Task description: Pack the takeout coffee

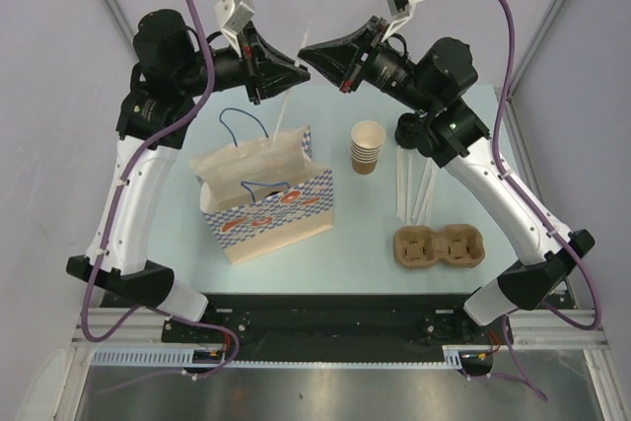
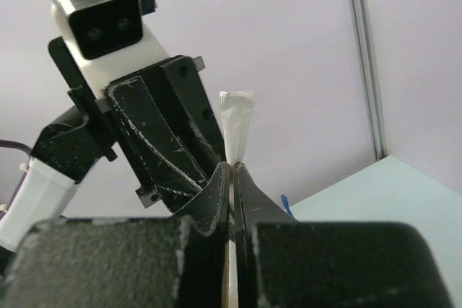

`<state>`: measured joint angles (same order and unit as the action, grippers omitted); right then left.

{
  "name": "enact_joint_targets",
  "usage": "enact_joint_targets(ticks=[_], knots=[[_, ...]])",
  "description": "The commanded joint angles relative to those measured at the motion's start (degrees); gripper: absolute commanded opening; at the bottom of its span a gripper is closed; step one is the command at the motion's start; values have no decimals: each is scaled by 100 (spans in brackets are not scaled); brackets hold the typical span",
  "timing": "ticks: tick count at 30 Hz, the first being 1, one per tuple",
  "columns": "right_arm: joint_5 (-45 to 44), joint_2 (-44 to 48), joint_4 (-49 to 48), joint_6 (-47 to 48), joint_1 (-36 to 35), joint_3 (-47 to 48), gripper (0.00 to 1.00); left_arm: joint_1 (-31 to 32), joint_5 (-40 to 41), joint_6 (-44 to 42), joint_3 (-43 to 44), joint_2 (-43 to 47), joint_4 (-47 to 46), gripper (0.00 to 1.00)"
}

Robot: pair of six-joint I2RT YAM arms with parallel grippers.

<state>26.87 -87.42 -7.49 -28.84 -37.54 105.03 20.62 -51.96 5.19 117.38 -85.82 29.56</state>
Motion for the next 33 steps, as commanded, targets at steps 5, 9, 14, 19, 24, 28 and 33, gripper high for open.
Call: enact_joint_targets(ticks=[5, 9, 14, 19, 24, 28, 33], knots=[[-183, 339, 10, 326, -8, -27, 41, -84, 108, -264, -434, 505, 375, 0], [-156, 506, 308, 484, 290, -44, 66, -435, 116, -825, -988, 794, 716, 0], [-165, 770, 722, 590, 861, -325, 82, -594, 99, -2185, -1849, 1225, 1402, 2], [-112, 946, 1100, 713, 1336, -492, 93, -621, 248, -2549, -2726, 1603, 1545, 3], [2, 1051, 1241, 757, 1530, -659, 100, -665, 371, -2391, -4011, 2209, 587, 3], [28, 1130, 1294, 801, 1574, -774, 100, -665, 581, -2627, -4881, 2605, 305, 5], [-77, 1130, 1512, 898, 1583, -800, 100, -665, 898, -2760, -5374, 2764, 269, 13]])
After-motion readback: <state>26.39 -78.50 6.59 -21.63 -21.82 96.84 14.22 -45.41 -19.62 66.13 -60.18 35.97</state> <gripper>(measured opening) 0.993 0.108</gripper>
